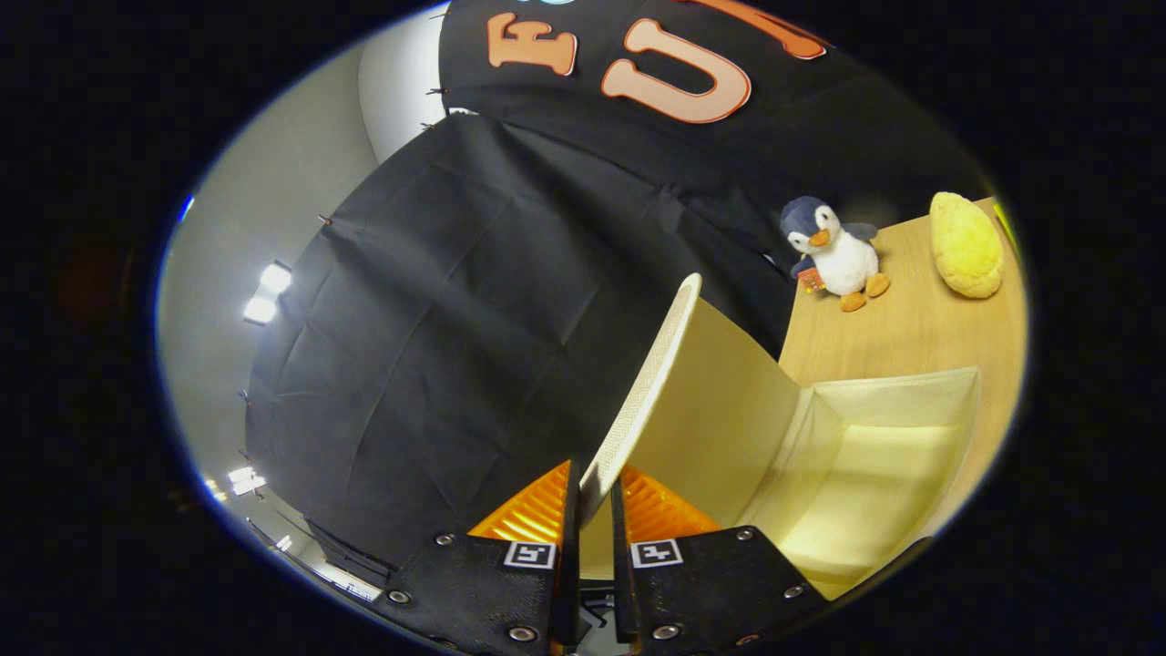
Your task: Open the storage box then place both shoes into the box .Put the left shoe in first, then the right shoe, with the right side of both shoes facing outward in a uniform manner.
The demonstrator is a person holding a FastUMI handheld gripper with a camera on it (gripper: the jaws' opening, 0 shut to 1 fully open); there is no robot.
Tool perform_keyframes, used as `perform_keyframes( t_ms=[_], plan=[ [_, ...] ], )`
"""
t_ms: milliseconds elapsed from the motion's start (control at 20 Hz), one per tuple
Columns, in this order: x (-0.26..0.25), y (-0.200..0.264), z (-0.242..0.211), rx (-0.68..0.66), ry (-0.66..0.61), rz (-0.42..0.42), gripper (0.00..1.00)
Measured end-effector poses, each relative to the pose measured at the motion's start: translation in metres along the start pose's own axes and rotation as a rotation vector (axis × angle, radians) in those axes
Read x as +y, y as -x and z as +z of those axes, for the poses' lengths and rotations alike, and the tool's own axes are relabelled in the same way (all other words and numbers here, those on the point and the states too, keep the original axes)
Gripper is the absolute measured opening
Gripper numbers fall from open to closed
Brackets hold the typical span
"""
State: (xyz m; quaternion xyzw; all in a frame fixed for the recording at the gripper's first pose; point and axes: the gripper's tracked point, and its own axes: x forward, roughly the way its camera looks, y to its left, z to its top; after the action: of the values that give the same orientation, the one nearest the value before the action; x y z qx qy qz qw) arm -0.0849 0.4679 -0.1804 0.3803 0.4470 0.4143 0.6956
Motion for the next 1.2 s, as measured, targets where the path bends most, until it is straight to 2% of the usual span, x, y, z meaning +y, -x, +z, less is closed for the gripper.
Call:
perform_keyframes(
  t_ms=[250, 500, 550, 600, 650, 700, 750, 950, 1200],
  plan=[
    [0.014, -0.068, -0.031, 0.09, 0.025, -0.015, 0.16],
    [0.021, -0.113, -0.058, 0.136, 0.03, -0.099, 0.16],
    [0.02, -0.121, -0.064, 0.144, 0.046, -0.13, 0.19],
    [0.022, -0.119, -0.068, 0.152, 0.061, -0.148, 0.24],
    [0.02, -0.122, -0.072, 0.161, 0.073, -0.154, 0.37],
    [0.012, -0.122, -0.074, 0.167, 0.088, -0.159, 0.44],
    [0.006, -0.121, -0.074, 0.172, 0.106, -0.165, 0.55],
    [-0.016, -0.076, -0.067, 0.139, 0.198, -0.231, 0.7],
    [-0.056, 0.001, -0.049, 0.064, 0.276, -0.345, 0.82]
  ],
)
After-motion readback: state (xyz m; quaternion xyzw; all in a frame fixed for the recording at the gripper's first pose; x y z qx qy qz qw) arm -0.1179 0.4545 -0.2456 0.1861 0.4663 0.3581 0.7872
